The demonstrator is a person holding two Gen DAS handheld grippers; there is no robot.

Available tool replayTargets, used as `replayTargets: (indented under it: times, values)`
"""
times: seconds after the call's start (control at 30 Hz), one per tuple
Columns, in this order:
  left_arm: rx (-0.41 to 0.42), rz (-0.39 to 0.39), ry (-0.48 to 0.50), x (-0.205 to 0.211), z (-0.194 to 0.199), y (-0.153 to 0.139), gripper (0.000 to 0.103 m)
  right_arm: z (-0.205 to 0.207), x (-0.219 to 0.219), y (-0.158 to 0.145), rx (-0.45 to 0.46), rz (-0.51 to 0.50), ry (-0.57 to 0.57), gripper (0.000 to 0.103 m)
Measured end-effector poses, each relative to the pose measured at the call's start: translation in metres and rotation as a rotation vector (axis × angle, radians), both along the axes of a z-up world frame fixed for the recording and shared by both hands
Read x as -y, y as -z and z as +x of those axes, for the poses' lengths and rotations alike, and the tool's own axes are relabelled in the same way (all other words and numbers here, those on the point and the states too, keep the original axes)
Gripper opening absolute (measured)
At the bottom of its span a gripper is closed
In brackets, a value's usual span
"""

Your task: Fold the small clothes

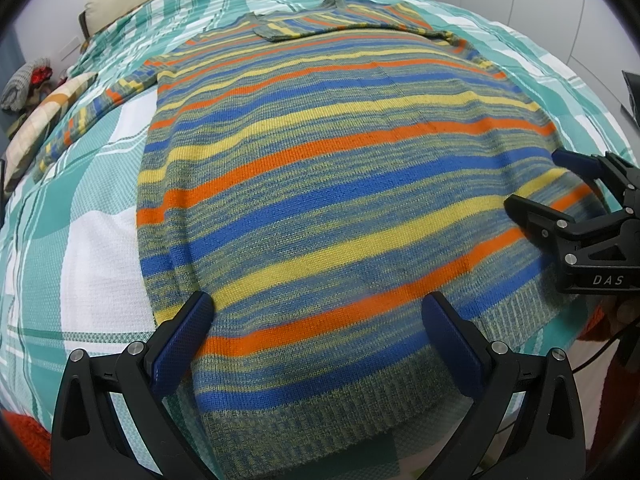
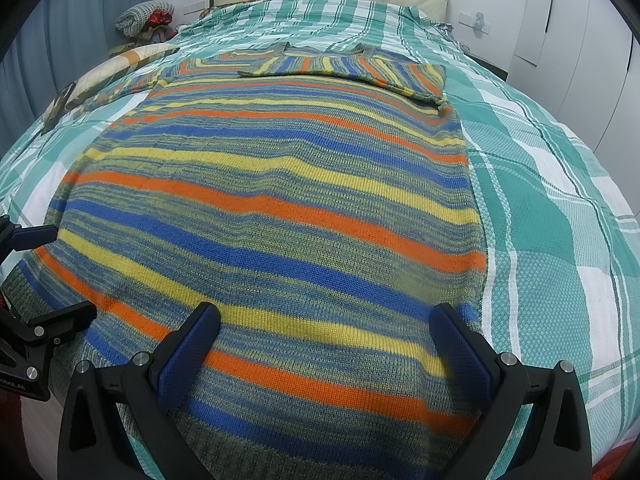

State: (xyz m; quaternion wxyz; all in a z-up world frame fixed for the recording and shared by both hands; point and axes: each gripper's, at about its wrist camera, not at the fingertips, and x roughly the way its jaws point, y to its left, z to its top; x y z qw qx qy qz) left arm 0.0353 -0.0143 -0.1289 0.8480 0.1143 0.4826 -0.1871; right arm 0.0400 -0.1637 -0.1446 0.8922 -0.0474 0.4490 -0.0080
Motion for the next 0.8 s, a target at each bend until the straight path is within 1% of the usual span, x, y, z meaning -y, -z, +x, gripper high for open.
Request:
replayTargets:
  times: [0.8]
  values:
    - [0.001,0.003,0.002,0.0014,-0.0001,-0.0003,0.102,-0.0002,0.0028,0.0005,-0.001,-0.006,0.001,0.103]
